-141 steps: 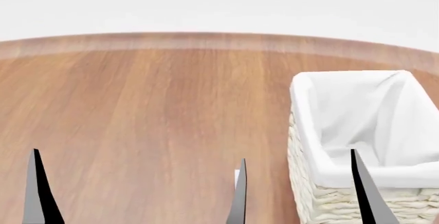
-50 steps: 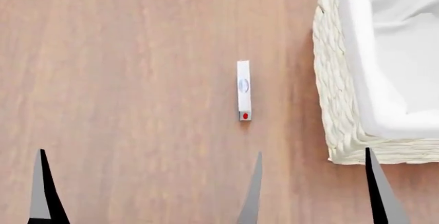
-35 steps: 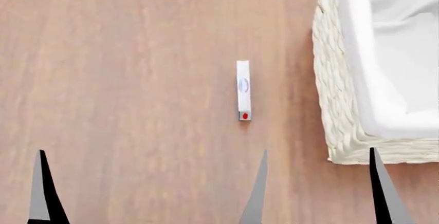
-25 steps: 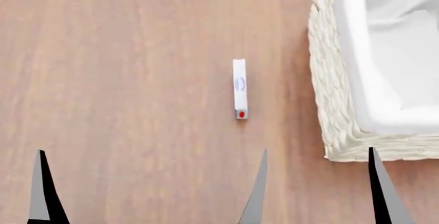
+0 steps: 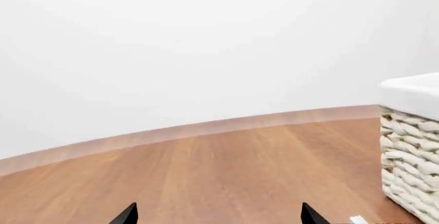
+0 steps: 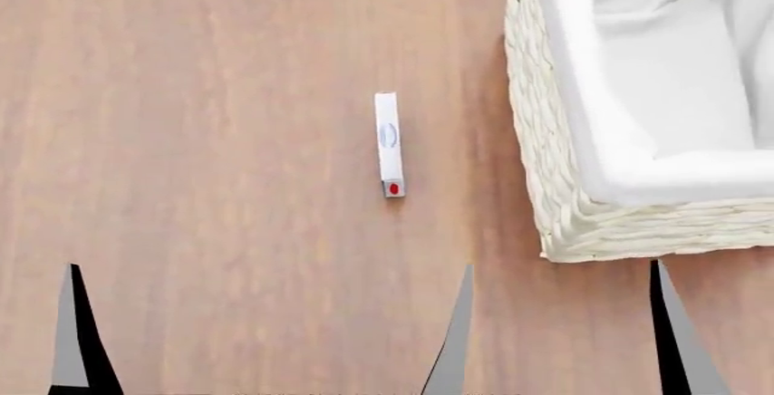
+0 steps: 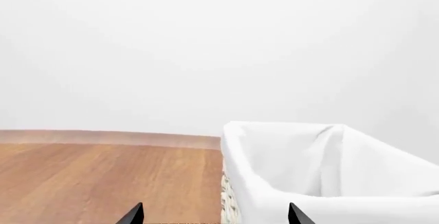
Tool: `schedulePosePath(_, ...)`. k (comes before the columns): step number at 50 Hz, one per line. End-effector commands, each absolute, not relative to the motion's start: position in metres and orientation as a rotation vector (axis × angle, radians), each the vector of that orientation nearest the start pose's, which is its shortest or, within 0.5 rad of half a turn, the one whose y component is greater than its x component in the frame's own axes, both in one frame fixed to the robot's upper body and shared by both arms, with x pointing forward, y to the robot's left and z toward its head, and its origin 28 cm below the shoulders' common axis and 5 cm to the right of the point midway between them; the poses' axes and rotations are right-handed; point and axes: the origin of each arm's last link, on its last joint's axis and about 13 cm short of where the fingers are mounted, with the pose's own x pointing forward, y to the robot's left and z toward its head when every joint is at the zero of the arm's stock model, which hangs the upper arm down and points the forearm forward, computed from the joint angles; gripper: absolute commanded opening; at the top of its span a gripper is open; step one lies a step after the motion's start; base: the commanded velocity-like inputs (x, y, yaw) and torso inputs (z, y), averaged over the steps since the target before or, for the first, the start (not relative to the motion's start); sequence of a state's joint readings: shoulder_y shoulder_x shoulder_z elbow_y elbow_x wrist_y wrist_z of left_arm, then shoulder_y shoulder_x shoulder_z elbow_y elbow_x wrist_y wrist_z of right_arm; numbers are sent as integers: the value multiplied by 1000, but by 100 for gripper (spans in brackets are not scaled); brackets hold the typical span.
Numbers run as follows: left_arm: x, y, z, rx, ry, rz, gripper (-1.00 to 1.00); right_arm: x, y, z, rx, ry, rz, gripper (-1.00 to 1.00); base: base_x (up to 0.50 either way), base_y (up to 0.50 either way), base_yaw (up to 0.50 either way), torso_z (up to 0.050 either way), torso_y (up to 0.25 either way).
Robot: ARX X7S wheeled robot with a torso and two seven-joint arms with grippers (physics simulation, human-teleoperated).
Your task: Pick up the alphabet soup and the cream cheese box, and put them in the basket.
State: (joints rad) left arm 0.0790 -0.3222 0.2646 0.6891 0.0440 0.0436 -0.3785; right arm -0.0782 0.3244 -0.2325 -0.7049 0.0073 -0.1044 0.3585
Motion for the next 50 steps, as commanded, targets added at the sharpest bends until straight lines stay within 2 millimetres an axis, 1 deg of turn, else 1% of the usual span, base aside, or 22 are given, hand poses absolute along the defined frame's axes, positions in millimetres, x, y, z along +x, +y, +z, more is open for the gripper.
schedulePosePath(1,168,200,136,115,-638,8,100,165,-93,144,-62,-703,17,100,0,0,-215,0,0)
schedulePosePath(24,167,199,135,117,-637,5,100,165,-93,144,-58,-697,27,100,0,0,-219,0,0)
schedulePosePath(50,166,199,135,114,-639,7,100,163,-93,144,-58,-697,38,100,0,0,-264,0,0)
